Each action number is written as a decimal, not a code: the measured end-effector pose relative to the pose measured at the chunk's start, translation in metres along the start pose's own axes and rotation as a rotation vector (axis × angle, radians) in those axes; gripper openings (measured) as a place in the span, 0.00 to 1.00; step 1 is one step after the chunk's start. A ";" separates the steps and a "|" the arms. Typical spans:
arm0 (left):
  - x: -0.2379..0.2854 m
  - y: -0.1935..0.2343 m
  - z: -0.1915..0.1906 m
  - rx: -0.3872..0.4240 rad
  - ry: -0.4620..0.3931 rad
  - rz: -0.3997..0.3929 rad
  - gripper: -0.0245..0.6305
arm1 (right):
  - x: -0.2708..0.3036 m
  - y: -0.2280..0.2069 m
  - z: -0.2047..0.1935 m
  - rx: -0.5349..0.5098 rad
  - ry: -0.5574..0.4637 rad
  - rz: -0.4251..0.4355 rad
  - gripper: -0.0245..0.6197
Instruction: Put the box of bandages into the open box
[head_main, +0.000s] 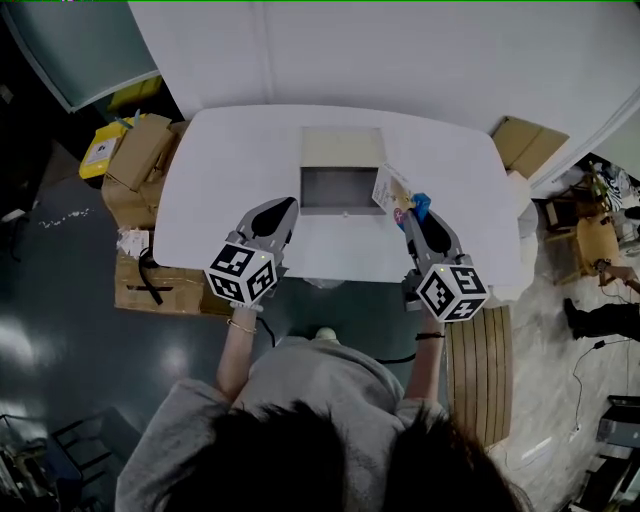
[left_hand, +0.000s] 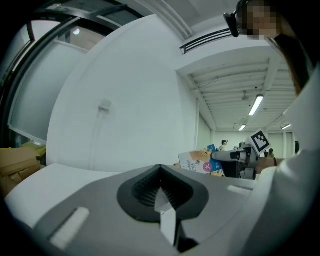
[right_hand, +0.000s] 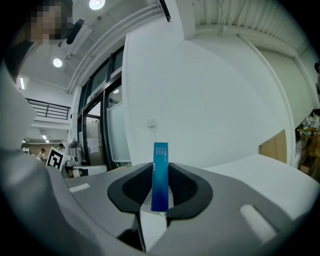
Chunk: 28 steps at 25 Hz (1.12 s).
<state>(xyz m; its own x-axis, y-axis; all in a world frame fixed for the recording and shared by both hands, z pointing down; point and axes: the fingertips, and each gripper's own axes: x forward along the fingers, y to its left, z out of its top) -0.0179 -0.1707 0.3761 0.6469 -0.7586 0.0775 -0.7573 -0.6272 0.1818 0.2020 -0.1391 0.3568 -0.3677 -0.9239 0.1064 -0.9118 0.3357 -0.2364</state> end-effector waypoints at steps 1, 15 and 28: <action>0.002 0.000 0.000 -0.001 0.000 0.004 0.03 | 0.003 -0.001 0.000 0.001 0.002 0.007 0.20; 0.024 0.019 -0.010 -0.018 0.048 0.030 0.03 | 0.047 -0.007 -0.009 0.033 0.062 0.066 0.20; 0.062 0.054 -0.042 -0.066 0.130 -0.057 0.03 | 0.107 0.006 -0.039 0.040 0.201 0.123 0.20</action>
<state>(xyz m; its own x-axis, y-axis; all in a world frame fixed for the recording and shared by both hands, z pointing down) -0.0153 -0.2439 0.4323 0.6978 -0.6905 0.1905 -0.7145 -0.6521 0.2536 0.1500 -0.2285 0.4039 -0.5080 -0.8199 0.2641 -0.8516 0.4319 -0.2969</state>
